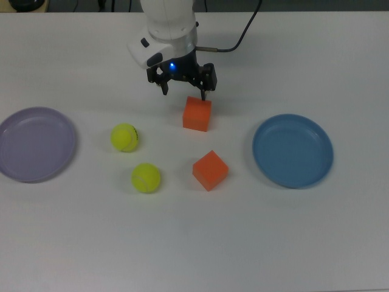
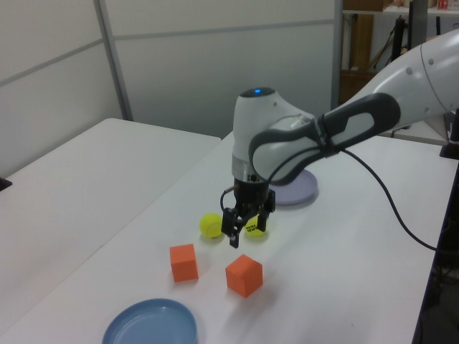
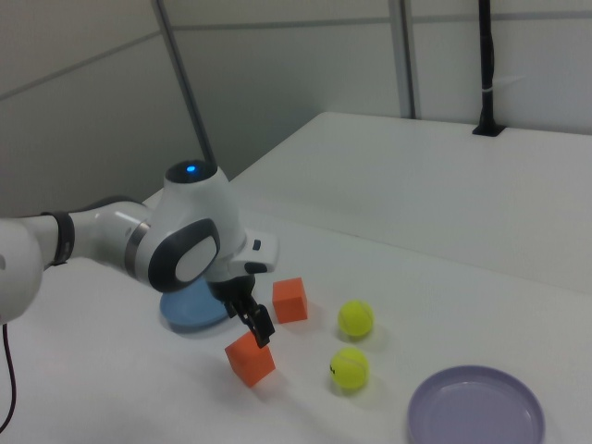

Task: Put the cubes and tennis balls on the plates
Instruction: 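Lower the gripper and grasp the orange cube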

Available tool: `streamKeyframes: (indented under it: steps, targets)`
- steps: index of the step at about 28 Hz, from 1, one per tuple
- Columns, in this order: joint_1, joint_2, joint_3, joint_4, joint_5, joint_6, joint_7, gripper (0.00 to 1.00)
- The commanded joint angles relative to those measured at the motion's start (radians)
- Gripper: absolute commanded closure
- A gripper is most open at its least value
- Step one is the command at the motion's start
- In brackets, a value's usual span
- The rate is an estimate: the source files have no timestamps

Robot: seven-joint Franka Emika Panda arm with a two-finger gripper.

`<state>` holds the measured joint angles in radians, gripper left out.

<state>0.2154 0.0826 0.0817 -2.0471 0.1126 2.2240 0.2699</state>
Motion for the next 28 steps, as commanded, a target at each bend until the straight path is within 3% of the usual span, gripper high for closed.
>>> streamKeyframes:
  steps: [1, 4, 28]
  targets:
    - [-0.002, -0.015, 0.024, -0.061, -0.005, 0.091, 0.043, 0.00]
    - [-0.002, -0.004, 0.044, -0.067, -0.004, 0.109, 0.043, 0.00]
    - [0.012, 0.117, 0.049, -0.065, -0.010, 0.174, 0.043, 0.00]
